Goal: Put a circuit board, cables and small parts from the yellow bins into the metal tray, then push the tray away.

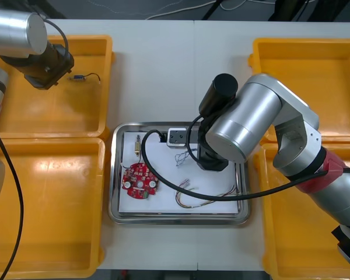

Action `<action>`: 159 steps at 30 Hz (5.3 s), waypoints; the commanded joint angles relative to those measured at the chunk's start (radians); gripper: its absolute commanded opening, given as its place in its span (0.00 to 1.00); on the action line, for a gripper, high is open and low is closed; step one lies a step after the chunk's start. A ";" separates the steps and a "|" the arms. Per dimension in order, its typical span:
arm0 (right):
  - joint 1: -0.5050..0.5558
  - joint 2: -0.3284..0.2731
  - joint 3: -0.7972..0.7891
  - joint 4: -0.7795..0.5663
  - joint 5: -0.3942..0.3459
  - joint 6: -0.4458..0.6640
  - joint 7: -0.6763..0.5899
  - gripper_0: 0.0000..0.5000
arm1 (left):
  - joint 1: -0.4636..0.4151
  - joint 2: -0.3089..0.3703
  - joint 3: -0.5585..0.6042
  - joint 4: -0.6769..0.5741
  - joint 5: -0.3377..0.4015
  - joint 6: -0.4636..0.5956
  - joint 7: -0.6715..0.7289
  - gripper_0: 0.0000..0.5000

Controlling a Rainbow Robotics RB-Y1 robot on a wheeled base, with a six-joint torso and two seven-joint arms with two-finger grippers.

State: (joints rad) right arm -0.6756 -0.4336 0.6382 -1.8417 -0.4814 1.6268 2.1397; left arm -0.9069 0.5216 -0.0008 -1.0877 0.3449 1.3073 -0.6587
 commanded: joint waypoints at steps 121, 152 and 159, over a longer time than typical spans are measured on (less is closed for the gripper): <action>0.418 -0.300 -0.856 -0.344 -0.238 0.293 -0.939 1.00 | -0.024 0.003 -0.005 -0.414 0.088 0.573 -0.082 0.00; 0.470 -0.330 -0.893 -0.352 -0.316 0.293 -0.972 1.00 | 0.114 -0.008 -0.219 -0.715 0.186 0.613 -0.044 0.00; 0.470 -0.330 -0.893 -0.352 -0.316 0.293 -0.972 1.00 | 0.114 -0.026 -0.277 -0.724 0.203 0.613 -0.010 0.00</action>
State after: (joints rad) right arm -0.2193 -0.7228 -0.2234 -2.1588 -0.7906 1.9169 1.1963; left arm -0.7996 0.4867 -0.2482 -1.7690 0.5331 1.9122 -0.7139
